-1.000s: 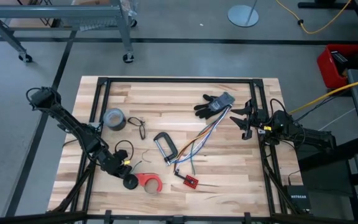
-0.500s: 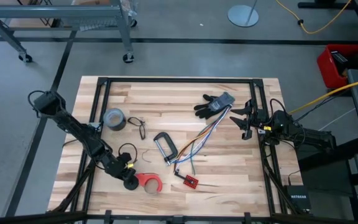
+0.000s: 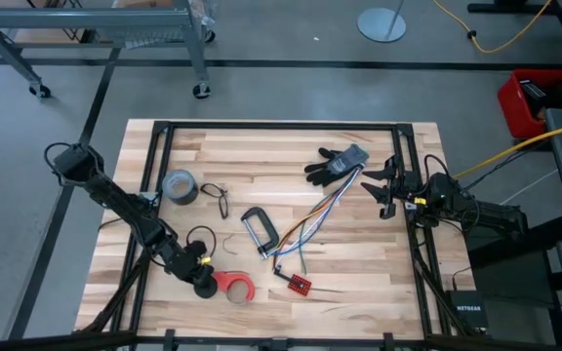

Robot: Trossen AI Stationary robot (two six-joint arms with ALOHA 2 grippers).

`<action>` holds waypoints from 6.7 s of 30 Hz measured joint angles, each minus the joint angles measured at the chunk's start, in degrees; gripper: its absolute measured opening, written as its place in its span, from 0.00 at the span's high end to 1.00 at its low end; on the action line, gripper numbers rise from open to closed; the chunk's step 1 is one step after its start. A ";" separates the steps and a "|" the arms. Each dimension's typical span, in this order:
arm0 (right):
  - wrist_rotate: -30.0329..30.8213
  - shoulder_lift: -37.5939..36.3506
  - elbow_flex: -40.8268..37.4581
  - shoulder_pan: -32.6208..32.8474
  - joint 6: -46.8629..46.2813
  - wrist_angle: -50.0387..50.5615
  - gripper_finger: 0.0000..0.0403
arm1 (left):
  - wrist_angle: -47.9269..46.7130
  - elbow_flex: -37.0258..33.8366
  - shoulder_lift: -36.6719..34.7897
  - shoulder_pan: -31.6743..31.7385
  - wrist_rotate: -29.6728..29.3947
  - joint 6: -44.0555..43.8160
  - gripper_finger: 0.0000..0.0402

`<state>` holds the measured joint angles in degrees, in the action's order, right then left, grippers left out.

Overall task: Coil cords
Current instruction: Uncoil the green wire from the spool

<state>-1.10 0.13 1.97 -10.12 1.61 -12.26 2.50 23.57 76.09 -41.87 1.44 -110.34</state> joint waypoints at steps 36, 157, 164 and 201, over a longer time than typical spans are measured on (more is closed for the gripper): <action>-1.99 8.04 -0.03 0.01 -9.34 -2.65 0.61 | 1.04 -0.21 -23.03 6.75 -45.00 36.96 0.92; 3.56 76.43 47.68 6.35 -1.49 -7.18 1.00 | 39.27 3.54 -13.58 39.78 -17.03 98.77 0.65; 3.61 74.85 47.68 6.35 -1.18 -7.53 1.00 | 31.52 3.52 -15.78 39.78 -17.00 101.49 0.65; 15.47 74.00 47.70 6.37 -5.54 -1.26 1.00 | 31.08 3.50 -15.71 37.09 -26.01 145.02 0.65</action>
<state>14.37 74.13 49.67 -3.75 -3.93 -13.52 33.58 27.07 60.38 -4.78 -24.58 34.68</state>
